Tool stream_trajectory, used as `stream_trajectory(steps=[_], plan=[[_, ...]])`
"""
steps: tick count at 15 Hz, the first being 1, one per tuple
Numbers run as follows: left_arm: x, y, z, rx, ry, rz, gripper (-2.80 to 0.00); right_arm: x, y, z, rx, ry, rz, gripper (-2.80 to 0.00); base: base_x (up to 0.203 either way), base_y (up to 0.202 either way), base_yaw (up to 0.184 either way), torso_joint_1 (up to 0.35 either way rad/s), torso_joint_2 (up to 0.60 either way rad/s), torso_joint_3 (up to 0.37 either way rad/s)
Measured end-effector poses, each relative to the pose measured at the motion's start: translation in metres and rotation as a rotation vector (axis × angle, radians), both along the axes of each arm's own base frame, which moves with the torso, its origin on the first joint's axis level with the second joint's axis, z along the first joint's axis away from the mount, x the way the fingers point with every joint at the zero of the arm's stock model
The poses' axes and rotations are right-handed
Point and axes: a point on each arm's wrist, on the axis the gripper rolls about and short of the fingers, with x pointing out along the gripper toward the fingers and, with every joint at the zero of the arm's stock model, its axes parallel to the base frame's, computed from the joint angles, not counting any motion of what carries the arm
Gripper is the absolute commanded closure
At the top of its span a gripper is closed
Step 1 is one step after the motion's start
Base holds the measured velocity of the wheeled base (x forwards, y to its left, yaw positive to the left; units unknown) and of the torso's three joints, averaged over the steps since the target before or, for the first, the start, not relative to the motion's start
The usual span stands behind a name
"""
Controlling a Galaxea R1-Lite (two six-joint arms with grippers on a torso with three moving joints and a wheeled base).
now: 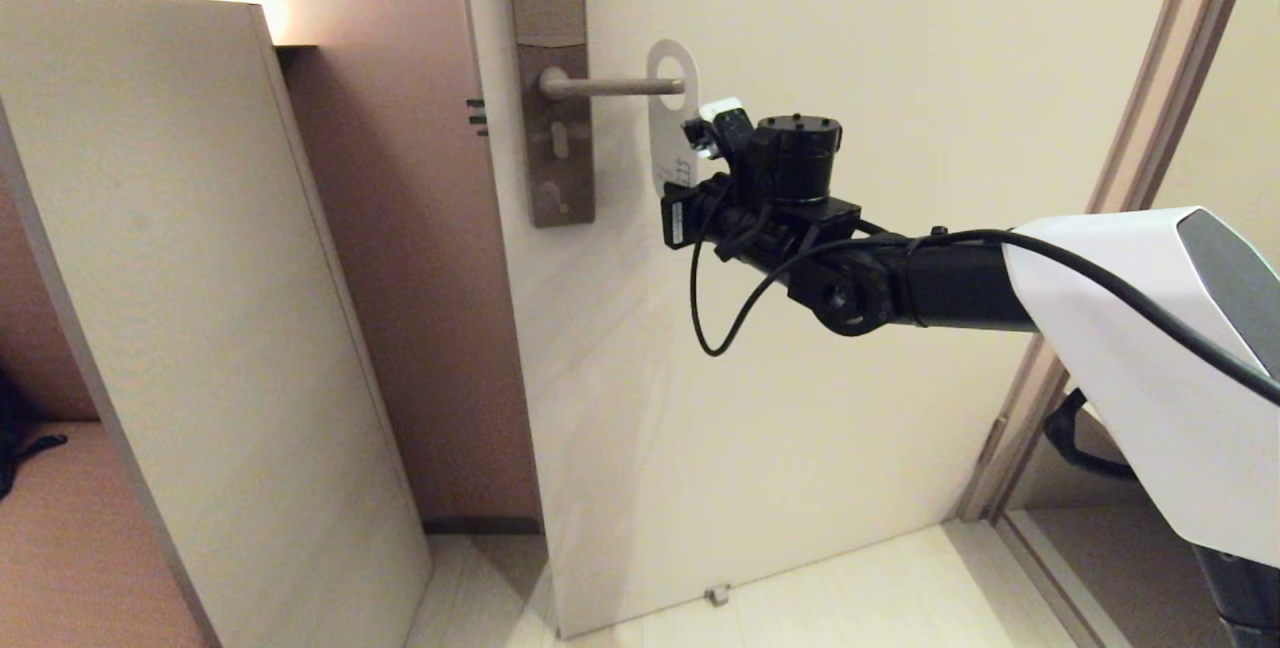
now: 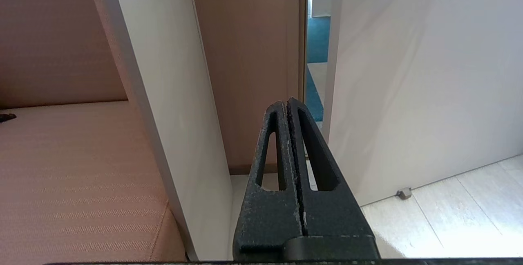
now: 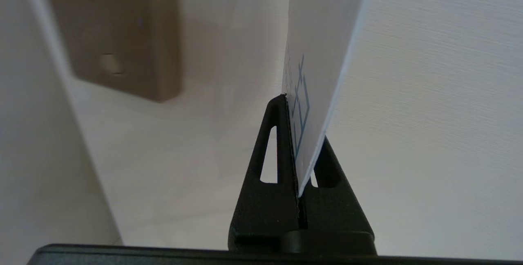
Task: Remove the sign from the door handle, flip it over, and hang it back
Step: Hang the sign back with the other side facing out
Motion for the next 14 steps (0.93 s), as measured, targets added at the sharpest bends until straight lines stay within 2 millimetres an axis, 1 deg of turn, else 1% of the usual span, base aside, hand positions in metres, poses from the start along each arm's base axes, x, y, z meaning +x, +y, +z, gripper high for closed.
stream_trajectory(steps=[3,7,12,14], plan=[[0.0,0.0,0.0,0.0,0.0,-0.001,0.0,-0.004,0.01,-0.003,-0.029,-0.01,0.019,0.0,0.0,0.0,0.0,0.0,0.0,0.0],[0.0,0.0,0.0,-0.001,0.0,-0.001,0.0,-0.013,0.028,-0.008,-0.03,-0.019,0.052,0.0,0.0,0.0,0.0,0.0,0.0,0.0],[0.0,0.0,0.0,0.0,0.0,-0.001,0.0,-0.02,0.041,-0.012,-0.033,-0.016,0.061,0.0,0.0,0.0,0.0,0.0,0.0,0.0],[0.0,0.0,0.0,0.0,0.0,0.0,0.0,-0.021,0.043,-0.012,-0.033,-0.017,0.066,0.0,0.0,0.0,0.0,0.0,0.0,0.0]])
